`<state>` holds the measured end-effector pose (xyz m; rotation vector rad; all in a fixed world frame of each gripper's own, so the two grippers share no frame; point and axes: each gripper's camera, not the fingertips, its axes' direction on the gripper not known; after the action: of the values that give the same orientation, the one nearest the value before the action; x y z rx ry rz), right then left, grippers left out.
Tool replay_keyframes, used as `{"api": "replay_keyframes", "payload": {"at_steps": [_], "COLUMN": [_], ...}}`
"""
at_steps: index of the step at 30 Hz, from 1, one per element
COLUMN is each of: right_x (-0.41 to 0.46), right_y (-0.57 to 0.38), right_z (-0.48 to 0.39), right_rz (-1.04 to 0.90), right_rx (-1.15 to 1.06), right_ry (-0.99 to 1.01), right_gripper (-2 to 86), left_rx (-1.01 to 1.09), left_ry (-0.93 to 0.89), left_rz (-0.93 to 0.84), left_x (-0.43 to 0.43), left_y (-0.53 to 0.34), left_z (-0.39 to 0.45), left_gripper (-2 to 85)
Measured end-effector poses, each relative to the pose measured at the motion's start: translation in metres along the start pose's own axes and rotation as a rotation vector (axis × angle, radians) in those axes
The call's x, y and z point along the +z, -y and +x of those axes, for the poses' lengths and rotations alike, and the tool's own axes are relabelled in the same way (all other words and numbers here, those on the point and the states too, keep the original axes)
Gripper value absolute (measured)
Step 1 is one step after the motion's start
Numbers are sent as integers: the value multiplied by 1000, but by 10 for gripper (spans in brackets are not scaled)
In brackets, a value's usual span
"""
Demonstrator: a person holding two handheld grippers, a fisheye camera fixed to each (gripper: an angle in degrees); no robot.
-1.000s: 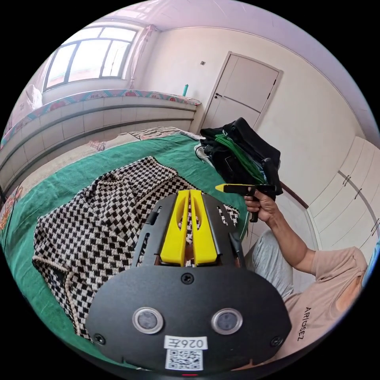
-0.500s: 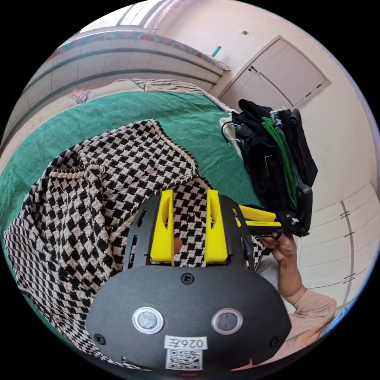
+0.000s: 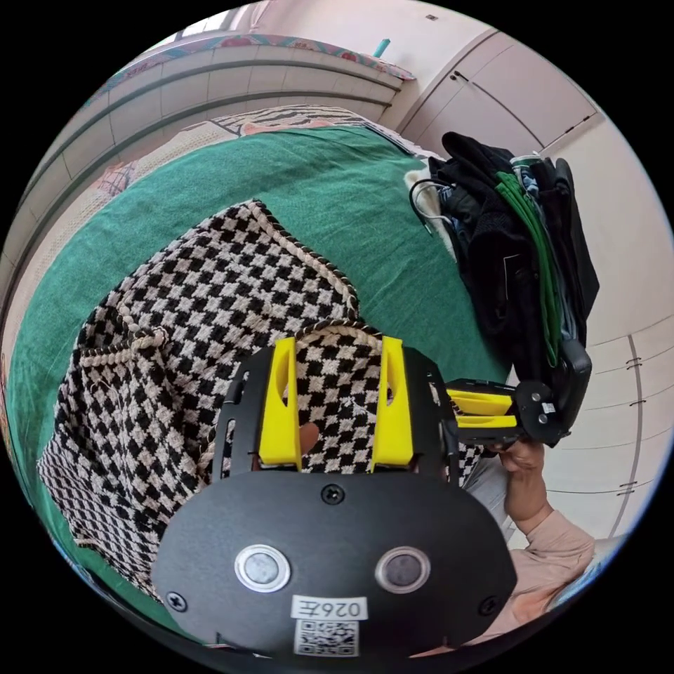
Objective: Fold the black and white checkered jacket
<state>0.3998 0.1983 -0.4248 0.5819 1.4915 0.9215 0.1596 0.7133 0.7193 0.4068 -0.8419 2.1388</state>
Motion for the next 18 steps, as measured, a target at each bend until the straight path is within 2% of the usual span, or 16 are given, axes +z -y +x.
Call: {"api": "replay_keyframes", "payload": {"at_steps": [3,7,14,18], "right_x": [9,7,11,13], "right_y": [-12,-36,-77,-93], "right_z": [-19,-61,-107,-94], "right_rz": [-13,42,112,110], "right_rx": [-59,-179,-335,-309], "right_ry": [73,-53,-164,-108], "right_gripper": [6,2,-4,-4], "left_rx": [7,-9,35,2], "left_ry": [-16,32,346,215], "left_rz": [-46,-83,-117,-83], "left_x": [8,19,34,18], "left_y": [14,25,23,13], "left_z": [8,16,27,-6], "left_gripper": [231,237,106,75]}}
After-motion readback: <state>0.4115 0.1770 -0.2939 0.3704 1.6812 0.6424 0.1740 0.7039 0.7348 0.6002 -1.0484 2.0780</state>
